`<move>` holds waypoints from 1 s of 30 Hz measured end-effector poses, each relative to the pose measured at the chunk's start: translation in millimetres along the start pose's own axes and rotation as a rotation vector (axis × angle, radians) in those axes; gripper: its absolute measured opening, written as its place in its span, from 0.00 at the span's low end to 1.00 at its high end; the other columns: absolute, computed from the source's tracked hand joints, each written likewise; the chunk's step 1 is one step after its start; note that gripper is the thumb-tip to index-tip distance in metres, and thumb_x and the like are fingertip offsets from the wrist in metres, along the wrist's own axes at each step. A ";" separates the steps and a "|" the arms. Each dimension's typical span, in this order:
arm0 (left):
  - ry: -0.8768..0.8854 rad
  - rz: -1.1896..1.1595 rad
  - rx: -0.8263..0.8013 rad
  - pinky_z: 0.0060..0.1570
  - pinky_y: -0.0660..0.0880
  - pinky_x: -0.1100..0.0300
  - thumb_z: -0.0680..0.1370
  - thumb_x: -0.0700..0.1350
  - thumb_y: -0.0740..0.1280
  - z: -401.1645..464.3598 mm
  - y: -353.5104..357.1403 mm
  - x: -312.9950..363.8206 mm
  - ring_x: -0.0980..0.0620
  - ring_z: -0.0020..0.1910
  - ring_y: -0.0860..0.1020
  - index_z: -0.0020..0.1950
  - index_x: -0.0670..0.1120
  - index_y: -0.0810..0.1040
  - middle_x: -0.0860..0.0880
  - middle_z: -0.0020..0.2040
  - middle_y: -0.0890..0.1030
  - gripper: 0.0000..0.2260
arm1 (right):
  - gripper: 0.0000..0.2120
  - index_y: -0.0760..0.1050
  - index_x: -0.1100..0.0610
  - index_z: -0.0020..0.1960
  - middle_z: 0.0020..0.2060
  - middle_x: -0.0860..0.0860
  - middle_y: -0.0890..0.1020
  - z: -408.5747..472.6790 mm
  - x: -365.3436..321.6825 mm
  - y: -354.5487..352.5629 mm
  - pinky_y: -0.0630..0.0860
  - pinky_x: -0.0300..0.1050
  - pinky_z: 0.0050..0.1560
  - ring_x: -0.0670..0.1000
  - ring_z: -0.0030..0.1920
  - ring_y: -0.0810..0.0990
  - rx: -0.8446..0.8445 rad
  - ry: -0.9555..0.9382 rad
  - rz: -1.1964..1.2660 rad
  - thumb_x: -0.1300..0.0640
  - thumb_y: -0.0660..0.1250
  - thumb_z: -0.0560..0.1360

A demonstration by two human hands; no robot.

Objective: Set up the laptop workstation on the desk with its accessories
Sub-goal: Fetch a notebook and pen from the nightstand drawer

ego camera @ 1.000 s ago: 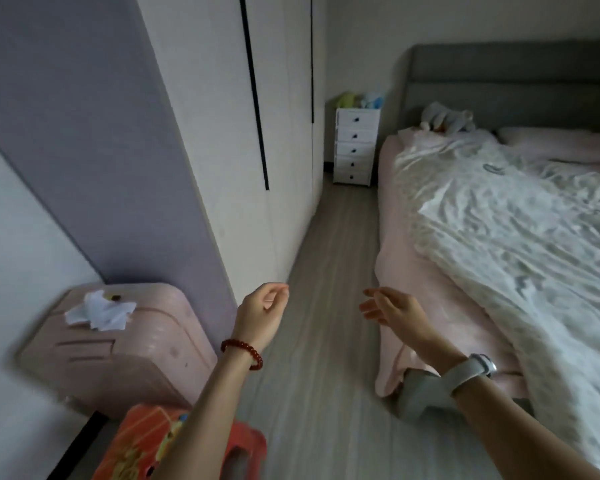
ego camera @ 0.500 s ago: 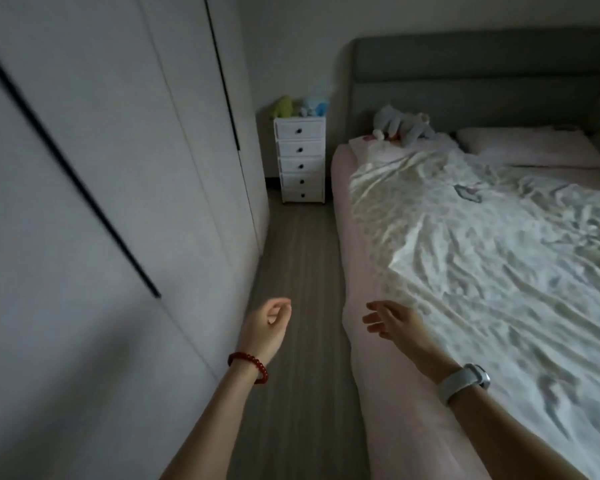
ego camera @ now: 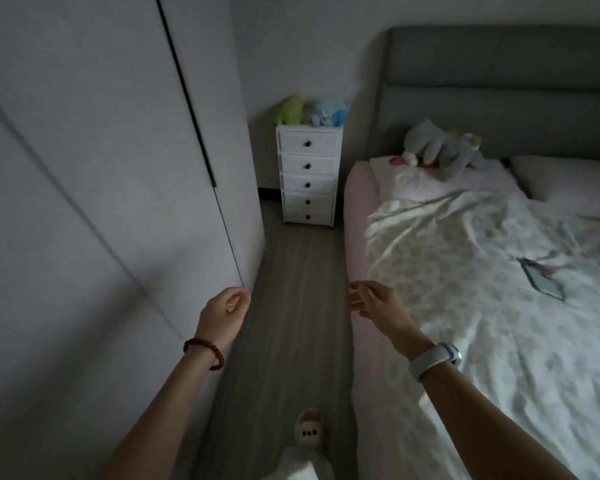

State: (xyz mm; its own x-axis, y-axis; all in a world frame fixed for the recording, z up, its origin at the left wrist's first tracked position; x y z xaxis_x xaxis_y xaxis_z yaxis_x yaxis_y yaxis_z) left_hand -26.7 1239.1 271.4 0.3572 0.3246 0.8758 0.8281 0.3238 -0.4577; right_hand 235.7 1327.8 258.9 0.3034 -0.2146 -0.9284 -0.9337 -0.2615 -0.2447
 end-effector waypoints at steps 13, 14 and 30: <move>0.126 0.130 -0.190 0.39 0.66 0.75 0.79 0.44 0.60 378.5 163.6 177.0 0.57 0.50 0.73 0.58 0.45 0.76 0.47 0.55 0.79 0.10 | 0.13 0.73 0.71 0.58 0.51 0.69 0.79 353.0 -89.0 -112.9 0.72 0.27 0.29 0.54 0.37 0.77 0.111 0.033 -0.016 0.66 0.53 0.80; 0.127 0.125 -0.179 0.38 0.66 0.75 0.79 0.44 0.60 398.7 171.4 183.3 0.57 0.49 0.73 0.58 0.45 0.76 0.47 0.54 0.79 0.10 | 0.14 0.73 0.70 0.58 0.51 0.69 0.79 378.5 -94.2 -116.4 0.72 0.28 0.30 0.56 0.39 0.77 0.106 0.030 -0.024 0.66 0.53 0.80; -0.022 0.125 -0.077 0.58 0.72 0.53 0.78 0.40 0.62 763.0 192.7 169.7 0.45 0.58 0.75 0.62 0.41 0.73 0.40 0.60 0.76 0.13 | 0.09 0.74 0.58 0.54 0.44 0.55 0.83 784.1 -143.3 -59.6 0.74 0.42 0.44 0.51 0.44 0.79 0.097 0.096 -0.008 0.60 0.57 0.78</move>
State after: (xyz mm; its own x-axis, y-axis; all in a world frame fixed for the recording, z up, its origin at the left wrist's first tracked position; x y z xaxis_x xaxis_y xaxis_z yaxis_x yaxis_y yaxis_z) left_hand -136.2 2034.7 215.0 0.4511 0.3779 0.8085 0.8084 0.2108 -0.5495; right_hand 98.6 2112.0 187.2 0.3238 -0.3032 -0.8962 -0.9436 -0.1724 -0.2826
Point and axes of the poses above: each hand's wrist, its own z-axis towards the middle knuckle, its own y-axis out of the palm, x = y × z, the point moved 9 cm from there along z, towards the middle knuckle
